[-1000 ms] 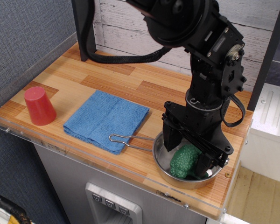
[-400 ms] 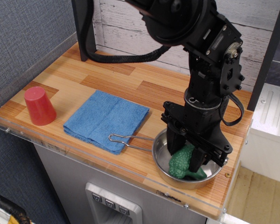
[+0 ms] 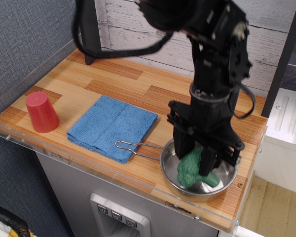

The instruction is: Pick up the green bell pepper and place it on the blue cloth

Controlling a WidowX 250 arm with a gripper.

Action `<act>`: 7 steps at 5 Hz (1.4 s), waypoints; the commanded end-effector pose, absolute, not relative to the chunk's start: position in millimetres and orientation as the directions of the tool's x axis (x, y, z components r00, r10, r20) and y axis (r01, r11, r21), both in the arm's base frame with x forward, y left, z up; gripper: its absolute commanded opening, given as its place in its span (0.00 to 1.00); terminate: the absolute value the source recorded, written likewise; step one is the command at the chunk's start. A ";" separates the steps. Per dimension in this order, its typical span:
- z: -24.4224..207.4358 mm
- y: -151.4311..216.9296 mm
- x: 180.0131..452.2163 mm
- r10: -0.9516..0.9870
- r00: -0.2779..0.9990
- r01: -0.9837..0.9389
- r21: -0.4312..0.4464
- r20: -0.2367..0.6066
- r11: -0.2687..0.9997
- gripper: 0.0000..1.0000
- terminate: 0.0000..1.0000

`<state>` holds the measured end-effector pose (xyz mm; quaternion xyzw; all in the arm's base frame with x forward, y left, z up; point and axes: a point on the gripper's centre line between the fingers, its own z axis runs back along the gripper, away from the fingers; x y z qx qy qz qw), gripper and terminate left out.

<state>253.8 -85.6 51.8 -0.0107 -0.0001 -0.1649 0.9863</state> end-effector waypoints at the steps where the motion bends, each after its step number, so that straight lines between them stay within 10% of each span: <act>1: 108.4 -78.4 262.1 -0.303 0.934 0.311 -0.011 0.189 0.950 0.00 0.00; 7: 77.0 70.1 275.4 0.222 0.963 -0.236 0.081 0.152 0.968 0.00 0.00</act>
